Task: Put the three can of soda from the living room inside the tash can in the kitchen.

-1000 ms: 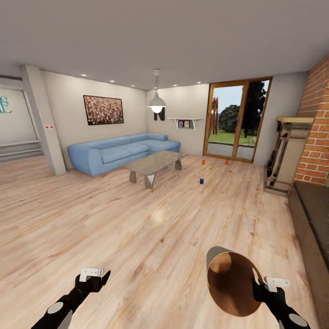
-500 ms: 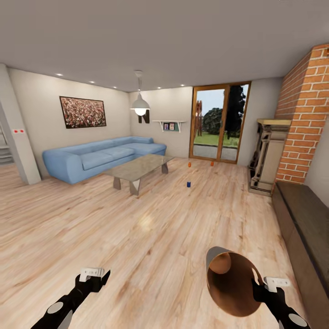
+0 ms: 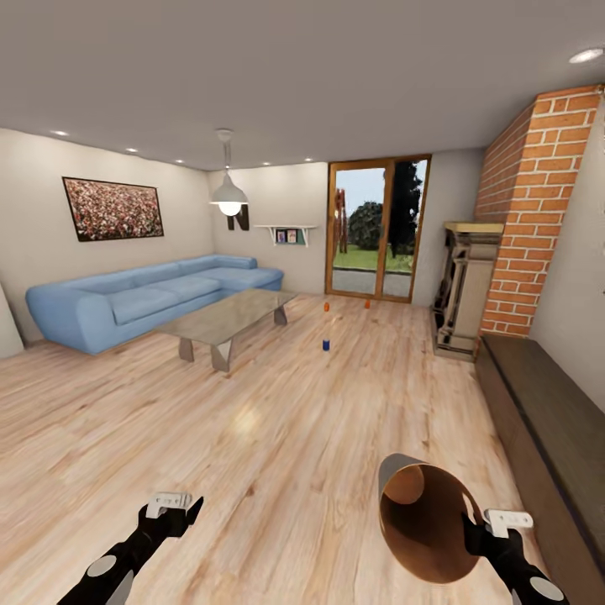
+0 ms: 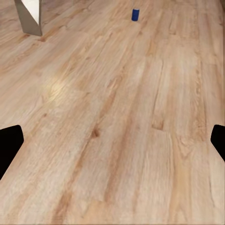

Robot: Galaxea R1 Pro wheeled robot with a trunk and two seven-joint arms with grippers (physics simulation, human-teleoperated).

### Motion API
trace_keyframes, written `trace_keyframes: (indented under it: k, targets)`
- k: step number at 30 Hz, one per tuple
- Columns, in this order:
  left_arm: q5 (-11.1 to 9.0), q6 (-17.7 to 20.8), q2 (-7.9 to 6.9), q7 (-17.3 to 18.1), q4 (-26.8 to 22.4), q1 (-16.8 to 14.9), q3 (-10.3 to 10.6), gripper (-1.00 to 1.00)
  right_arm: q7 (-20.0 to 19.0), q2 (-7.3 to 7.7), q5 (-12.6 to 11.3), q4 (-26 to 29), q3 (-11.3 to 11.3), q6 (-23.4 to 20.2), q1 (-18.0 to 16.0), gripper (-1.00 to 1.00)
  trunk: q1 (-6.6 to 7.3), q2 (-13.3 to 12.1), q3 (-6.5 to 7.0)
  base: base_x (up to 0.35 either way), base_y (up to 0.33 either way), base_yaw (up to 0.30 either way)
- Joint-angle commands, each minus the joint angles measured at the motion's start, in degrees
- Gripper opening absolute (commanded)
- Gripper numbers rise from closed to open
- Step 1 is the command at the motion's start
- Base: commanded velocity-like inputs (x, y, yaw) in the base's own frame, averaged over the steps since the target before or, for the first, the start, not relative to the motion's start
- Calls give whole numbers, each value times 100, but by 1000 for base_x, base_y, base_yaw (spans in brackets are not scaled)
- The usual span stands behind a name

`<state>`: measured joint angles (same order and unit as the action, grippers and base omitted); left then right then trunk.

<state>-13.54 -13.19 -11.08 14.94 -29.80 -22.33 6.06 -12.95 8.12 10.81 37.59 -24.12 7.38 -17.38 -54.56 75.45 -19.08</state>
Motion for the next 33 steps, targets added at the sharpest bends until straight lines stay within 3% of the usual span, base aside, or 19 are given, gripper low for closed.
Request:
trace_keyframes:
  k: [1,20,33]
  targets:
    - [0,-1,0,0,1,0,0,100,3,-5,-26,13,-5,1,-3,-100,0,0,2,322,0,-58]
    - [0,0,0,0,1,0,0,100,3,-16,-26,12,-5,1,-3,-100,0,0,3,322,76,-11]
    - [0,0,0,0,1,0,0,100,3,-21,-26,5,-2,1,-2,-100,0,0,14,322,112,-152]
